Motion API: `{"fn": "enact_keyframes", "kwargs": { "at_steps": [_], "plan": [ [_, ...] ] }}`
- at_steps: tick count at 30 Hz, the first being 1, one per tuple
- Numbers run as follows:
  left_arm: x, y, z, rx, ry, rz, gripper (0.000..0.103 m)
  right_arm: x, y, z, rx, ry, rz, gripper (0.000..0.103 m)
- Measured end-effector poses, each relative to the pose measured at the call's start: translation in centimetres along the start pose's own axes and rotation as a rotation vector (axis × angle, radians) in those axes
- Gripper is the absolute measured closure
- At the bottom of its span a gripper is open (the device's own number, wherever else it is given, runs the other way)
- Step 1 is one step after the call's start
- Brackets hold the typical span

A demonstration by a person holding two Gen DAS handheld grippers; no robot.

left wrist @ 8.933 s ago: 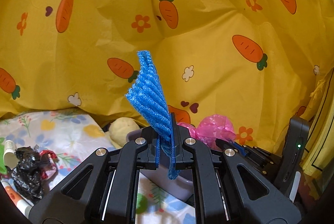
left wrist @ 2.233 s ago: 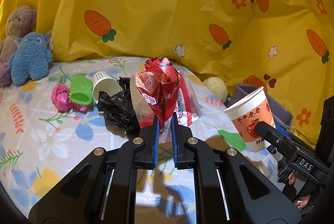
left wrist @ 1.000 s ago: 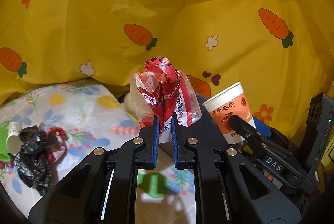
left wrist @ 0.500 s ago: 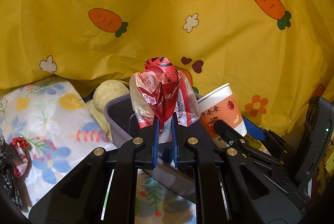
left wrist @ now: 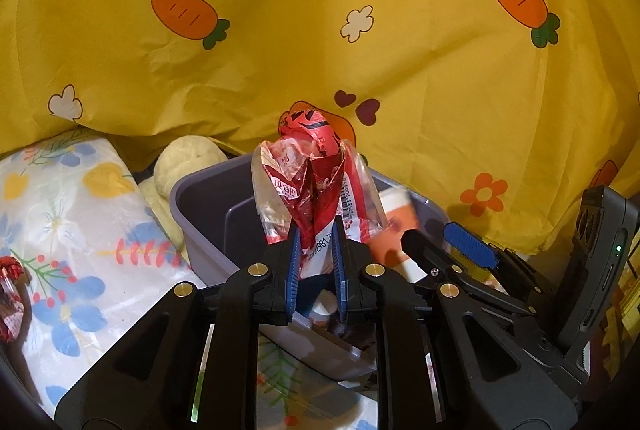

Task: Collect trash
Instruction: 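Open both tools to drop the wrapper and cup into the bin, then move both tools back toward the black plastic bags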

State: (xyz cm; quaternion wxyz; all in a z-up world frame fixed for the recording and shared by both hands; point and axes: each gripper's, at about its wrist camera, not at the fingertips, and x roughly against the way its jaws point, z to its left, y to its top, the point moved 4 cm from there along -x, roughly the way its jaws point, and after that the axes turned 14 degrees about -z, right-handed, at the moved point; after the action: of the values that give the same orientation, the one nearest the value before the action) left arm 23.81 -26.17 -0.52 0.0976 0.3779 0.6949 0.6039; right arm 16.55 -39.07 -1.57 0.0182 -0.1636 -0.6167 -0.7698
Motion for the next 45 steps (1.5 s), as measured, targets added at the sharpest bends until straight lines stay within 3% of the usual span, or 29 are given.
{"fn": "enact_keyframes", "kwargs": {
  "at_steps": [1, 4, 7, 11, 18, 24, 34, 45],
  "plan": [
    [0.0, 0.0, 0.0, -0.002, 0.001, -0.002, 0.079, 0.0, 0.0, -0.2, -0.004, -0.003, 0.000, 0.042],
    [0.6, 0.1, 0.4, -0.007, 0.022, -0.032, 0.043, 0.1, 0.0, -0.6, -0.014, -0.012, -0.002, 0.036],
    [2.1, 0.3, 1.3, -0.013, 0.085, -0.067, 0.027, 0.5, -0.1, -0.6, -0.014, -0.015, -0.007, 0.033],
    [5.2, 0.0, 3.0, -0.025, 0.208, -0.125, 0.010, 1.2, 0.0, 0.2, -0.006, -0.014, -0.034, 0.018],
    [10.9, -1.0, 6.4, -0.025, 0.387, -0.161, 0.006, 2.8, 0.3, 2.5, 0.020, 0.004, -0.075, 0.015],
    [16.0, -2.3, 9.5, 0.005, 0.522, -0.190, 0.006, 4.5, 0.3, 5.4, 0.039, 0.070, -0.103, 0.014],
    [24.8, -5.2, 15.6, 0.030, 0.807, -0.198, 0.006, 6.0, -1.9, 14.9, 0.136, 0.297, -0.079, 0.014],
    [32.4, -7.6, 20.4, 0.086, 0.997, -0.209, 0.006, 6.9, -5.7, 25.4, 0.227, 0.473, 0.019, 0.014]
  ]
}}
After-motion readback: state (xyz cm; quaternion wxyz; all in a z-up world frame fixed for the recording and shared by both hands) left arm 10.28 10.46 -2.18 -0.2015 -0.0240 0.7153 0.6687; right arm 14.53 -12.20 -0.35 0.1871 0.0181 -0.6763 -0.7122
